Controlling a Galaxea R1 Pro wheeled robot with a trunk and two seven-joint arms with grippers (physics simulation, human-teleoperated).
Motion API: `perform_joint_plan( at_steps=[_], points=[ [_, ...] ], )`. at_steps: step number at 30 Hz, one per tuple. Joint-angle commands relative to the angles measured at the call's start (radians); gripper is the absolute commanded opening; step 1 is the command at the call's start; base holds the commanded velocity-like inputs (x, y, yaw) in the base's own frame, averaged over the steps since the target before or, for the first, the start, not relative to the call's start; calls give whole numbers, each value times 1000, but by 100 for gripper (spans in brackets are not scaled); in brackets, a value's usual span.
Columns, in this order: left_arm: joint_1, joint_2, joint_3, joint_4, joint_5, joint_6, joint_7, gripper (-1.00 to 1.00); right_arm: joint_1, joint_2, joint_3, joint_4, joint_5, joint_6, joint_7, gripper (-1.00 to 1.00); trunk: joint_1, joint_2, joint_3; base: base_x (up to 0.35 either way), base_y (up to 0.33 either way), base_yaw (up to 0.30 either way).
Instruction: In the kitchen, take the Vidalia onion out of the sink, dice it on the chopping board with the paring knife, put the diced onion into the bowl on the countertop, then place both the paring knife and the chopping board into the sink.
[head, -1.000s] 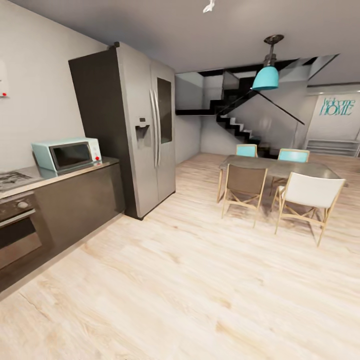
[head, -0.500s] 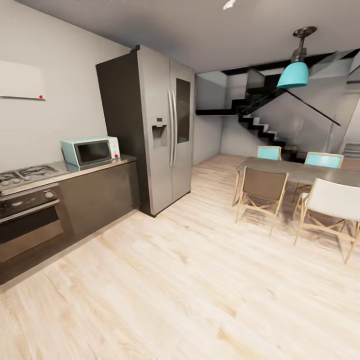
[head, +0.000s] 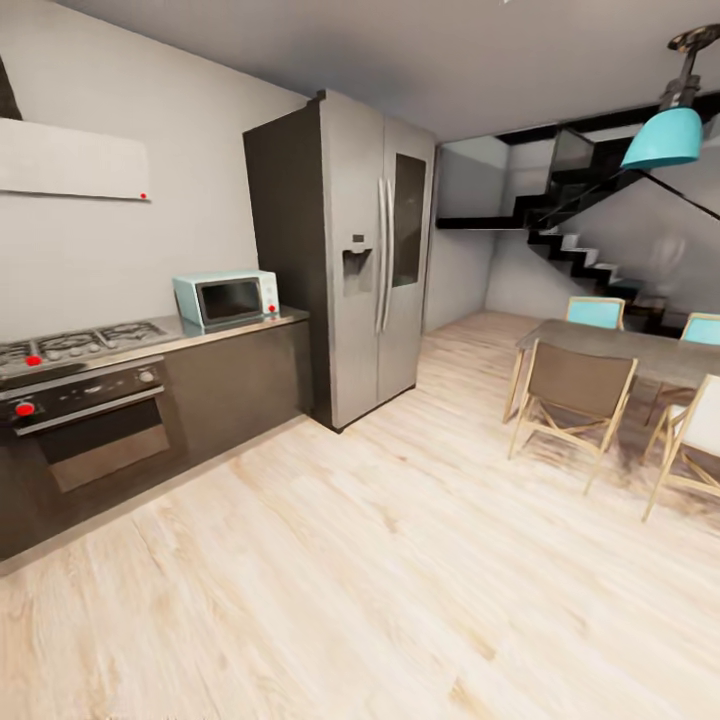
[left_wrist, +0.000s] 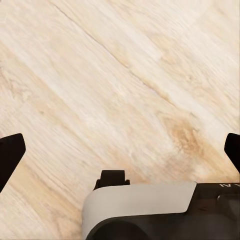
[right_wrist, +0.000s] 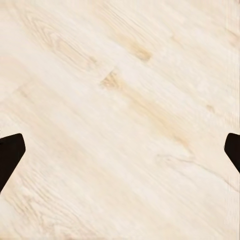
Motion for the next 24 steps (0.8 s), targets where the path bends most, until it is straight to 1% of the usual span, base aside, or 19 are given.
perform_joint_plan(
  at_steps=[1,11,14,19,24],
  points=[
    [-1,0,0,0,1,-3,0,100,0,0,0,0,-1,-3,-2,100,0,0,-1,117,-155,278],
    [-1,0,0,1,1,-3,0,100,0,0,0,0,-1,-3,-2,100,0,0,-1,116,-158,279],
    [-1,0,-1,1,1,-3,0,100,0,0,0,0,-1,-3,-2,100,0,0,-1,42,-148,279],
    [-1,0,-1,1,-1,-5,0,100,0,0,0,0,-1,-3,-2,100,0,0,-1,6,-26,279],
    [-1,0,-1,8,-1,-34,0,100,0,0,0,0,-1,-3,-2,100,0,0,-1,1,-2,279]
  ],
)
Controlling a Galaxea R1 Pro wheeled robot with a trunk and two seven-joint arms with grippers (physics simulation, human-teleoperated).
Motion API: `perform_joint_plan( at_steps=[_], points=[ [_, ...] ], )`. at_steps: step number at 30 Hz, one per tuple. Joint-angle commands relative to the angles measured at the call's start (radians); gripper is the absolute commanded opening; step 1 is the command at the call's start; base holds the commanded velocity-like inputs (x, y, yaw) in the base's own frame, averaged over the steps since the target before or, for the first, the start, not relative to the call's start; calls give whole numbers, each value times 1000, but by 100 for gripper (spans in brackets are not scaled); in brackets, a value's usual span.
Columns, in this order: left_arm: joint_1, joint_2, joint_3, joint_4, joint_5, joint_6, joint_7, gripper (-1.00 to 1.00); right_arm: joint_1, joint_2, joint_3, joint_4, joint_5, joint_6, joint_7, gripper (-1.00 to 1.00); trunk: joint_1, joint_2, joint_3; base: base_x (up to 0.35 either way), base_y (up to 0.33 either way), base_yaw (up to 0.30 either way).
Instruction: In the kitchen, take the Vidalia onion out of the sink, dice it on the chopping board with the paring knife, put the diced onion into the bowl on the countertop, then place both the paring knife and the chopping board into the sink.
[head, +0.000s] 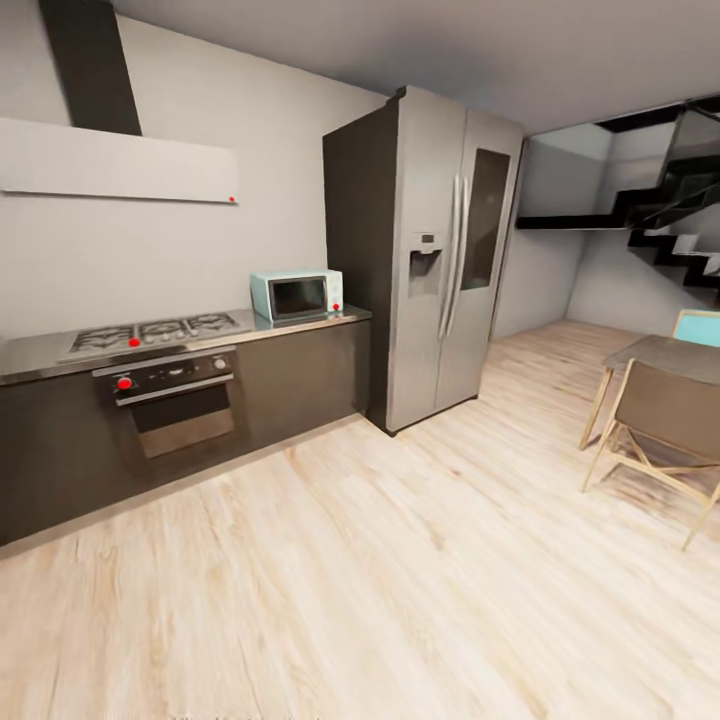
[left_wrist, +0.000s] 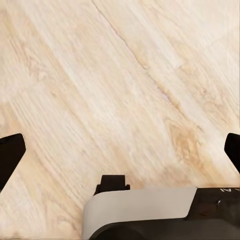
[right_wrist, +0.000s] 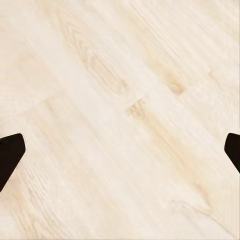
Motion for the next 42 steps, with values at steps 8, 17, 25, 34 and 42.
perform_joint_plan(
  at_steps=[8,17,25,34,42],
  points=[
    [-1,0,0,3,1,-6,0,100,0,0,0,0,-1,-3,-2,100,0,-1,-1,0,0,279],
    [-1,1,0,4,1,-6,0,100,0,0,0,1,-1,-3,-2,100,0,-1,-1,0,0,279],
    [-1,1,0,4,1,-6,0,100,0,0,0,1,-1,-3,-2,100,0,-1,-1,0,0,279],
    [-1,0,0,4,1,-6,0,100,0,0,0,2,-1,-3,-2,100,0,-1,-1,0,0,279],
    [0,1,0,4,1,-6,0,100,0,1,0,2,0,-3,-2,100,0,-1,-1,0,0,279]
  ],
)
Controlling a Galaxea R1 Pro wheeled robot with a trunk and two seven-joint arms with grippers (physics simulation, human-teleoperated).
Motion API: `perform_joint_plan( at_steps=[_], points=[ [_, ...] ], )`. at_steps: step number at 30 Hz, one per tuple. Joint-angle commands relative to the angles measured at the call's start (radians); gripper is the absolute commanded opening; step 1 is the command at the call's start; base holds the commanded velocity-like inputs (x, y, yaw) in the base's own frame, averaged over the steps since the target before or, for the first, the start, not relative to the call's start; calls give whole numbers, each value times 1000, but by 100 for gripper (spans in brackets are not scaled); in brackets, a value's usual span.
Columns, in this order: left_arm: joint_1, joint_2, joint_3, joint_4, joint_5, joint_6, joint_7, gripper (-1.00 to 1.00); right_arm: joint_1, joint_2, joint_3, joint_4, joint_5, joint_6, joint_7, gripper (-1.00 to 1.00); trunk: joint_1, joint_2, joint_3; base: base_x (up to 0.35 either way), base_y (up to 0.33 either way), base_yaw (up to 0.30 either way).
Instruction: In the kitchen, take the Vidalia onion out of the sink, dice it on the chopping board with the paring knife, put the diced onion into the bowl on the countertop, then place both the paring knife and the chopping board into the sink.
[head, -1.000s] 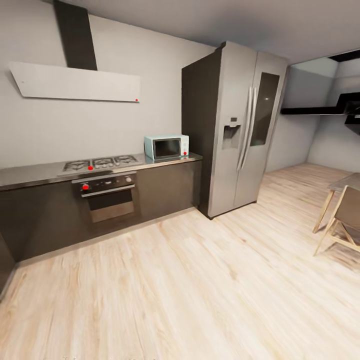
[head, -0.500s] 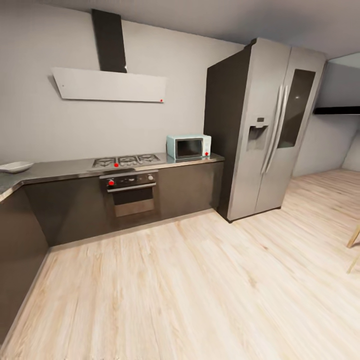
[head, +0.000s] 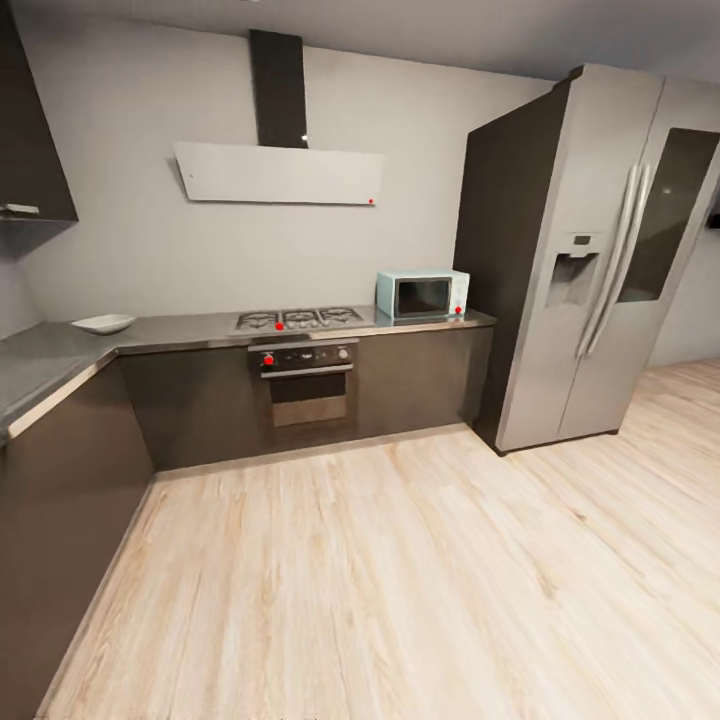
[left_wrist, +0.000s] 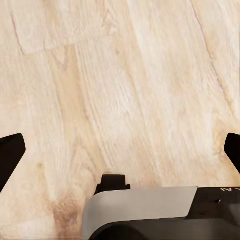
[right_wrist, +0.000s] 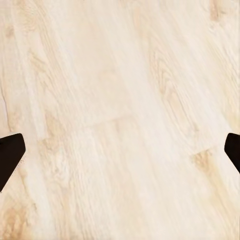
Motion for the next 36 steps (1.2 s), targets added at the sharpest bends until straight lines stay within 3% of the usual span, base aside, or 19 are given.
perform_joint_plan(
  at_steps=[1,20,36],
  points=[
    [-1,0,0,0,1,-3,0,100,0,0,0,0,-1,-3,-2,100,0,0,-1,0,0,279],
    [-1,-1,0,0,1,-3,0,100,0,1,0,0,-1,-3,-2,100,0,0,-1,2,-4,279],
    [-1,0,1,0,0,-3,0,100,0,0,0,0,0,-3,-2,100,0,0,-1,143,-160,279]
  ],
)
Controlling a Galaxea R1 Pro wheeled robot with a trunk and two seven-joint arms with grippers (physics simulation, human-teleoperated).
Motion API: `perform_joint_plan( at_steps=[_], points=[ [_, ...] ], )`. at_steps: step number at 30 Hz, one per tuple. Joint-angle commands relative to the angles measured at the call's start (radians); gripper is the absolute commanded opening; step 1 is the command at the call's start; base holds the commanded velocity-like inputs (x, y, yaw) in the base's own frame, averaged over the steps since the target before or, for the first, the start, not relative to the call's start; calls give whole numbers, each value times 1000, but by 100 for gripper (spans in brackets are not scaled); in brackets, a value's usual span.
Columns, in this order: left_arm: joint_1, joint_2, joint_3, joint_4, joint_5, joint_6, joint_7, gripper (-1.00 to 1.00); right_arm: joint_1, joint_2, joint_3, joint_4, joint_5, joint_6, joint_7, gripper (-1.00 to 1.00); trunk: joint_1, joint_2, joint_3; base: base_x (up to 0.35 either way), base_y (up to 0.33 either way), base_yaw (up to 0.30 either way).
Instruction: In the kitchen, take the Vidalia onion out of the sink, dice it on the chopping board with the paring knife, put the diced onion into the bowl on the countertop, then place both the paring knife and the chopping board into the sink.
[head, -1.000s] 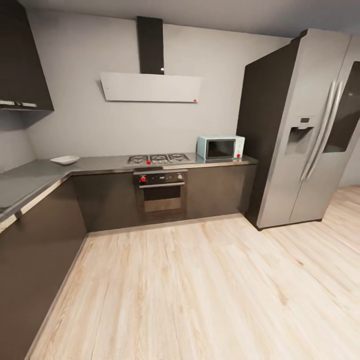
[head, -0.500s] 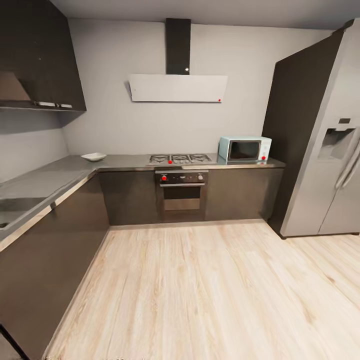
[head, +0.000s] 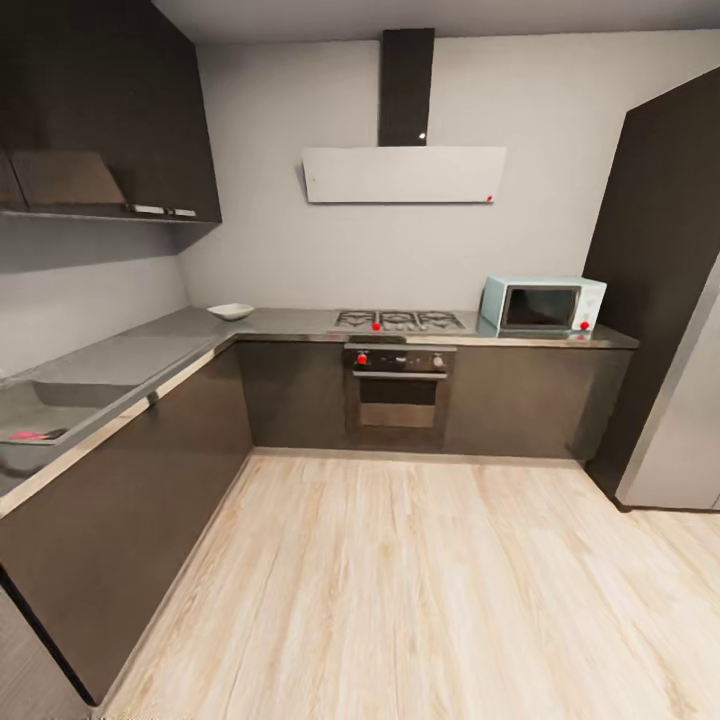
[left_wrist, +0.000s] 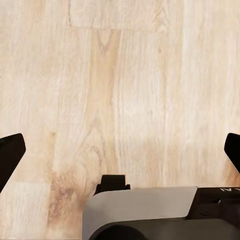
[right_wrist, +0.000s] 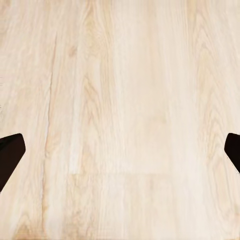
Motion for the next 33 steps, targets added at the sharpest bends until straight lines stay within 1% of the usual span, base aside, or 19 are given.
perform_joint_plan(
  at_steps=[1,14,18,25,29,33],
  points=[
    [-1,0,0,0,1,-3,0,100,0,0,0,0,-1,-3,-2,100,0,0,-1,157,-173,279],
    [-1,0,0,0,-1,-3,0,100,0,1,0,-1,0,-3,-2,100,0,0,-1,160,-178,271],
    [-1,-1,0,0,0,-3,0,100,0,-1,1,-5,2,-4,-1,100,0,0,-1,178,-204,61],
    [-1,-1,0,2,0,-3,0,100,0,-11,2,-6,5,-4,0,100,0,0,-1,185,-209,7],
    [-1,-1,1,2,1,-3,0,100,0,-4,3,-6,4,-4,0,100,0,0,-1,188,-205,0],
    [-1,0,1,2,1,-3,0,100,0,-1,3,-5,4,-4,0,100,0,0,-1,210,-65,0]
  ],
)
